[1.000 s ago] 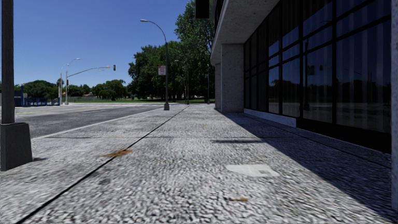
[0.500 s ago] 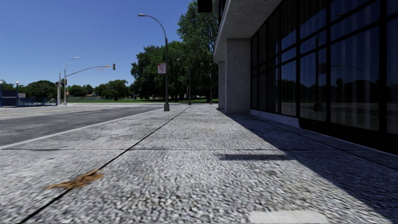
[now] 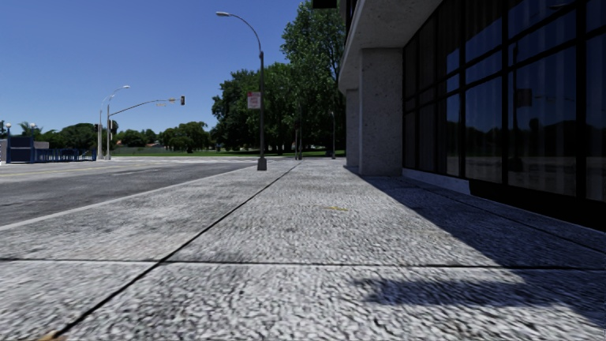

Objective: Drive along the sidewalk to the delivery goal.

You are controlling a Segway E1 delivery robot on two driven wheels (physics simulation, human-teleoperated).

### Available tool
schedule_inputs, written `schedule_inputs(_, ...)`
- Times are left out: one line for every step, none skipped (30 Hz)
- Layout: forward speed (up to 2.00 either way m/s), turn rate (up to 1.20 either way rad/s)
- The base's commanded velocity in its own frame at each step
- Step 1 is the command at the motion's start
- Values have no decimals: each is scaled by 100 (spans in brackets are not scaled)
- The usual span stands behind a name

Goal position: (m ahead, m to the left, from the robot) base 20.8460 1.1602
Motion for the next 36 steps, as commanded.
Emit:
schedule_inputs(200,23)
schedule_inputs(200,23)
schedule_inputs(200,24)
schedule_inputs(200,25)
schedule_inputs(200,25)
schedule_inputs(200,27)
schedule_inputs(200,28)
schedule_inputs(200,28)
schedule_inputs(200,28)
schedule_inputs(200,28)
schedule_inputs(200,28)
schedule_inputs(200,28)
schedule_inputs(200,28)
schedule_inputs(200,28)
schedule_inputs(200,28)
schedule_inputs(200,28)
schedule_inputs(200,28)
schedule_inputs(200,28)
schedule_inputs(200,28)
schedule_inputs(200,28)
schedule_inputs(200,28)
schedule_inputs(200,28)
schedule_inputs(200,28)
schedule_inputs(200,28)
schedule_inputs(200,28)
schedule_inputs(200,28)
schedule_inputs(200,28)
schedule_inputs(200,24)
schedule_inputs(200,0)
schedule_inputs(200,0)
schedule_inputs(200,0)
schedule_inputs(200,0)
schedule_inputs(200,0)
schedule_inputs(200,0)
schedule_inputs(200,0)
schedule_inputs(200,0)
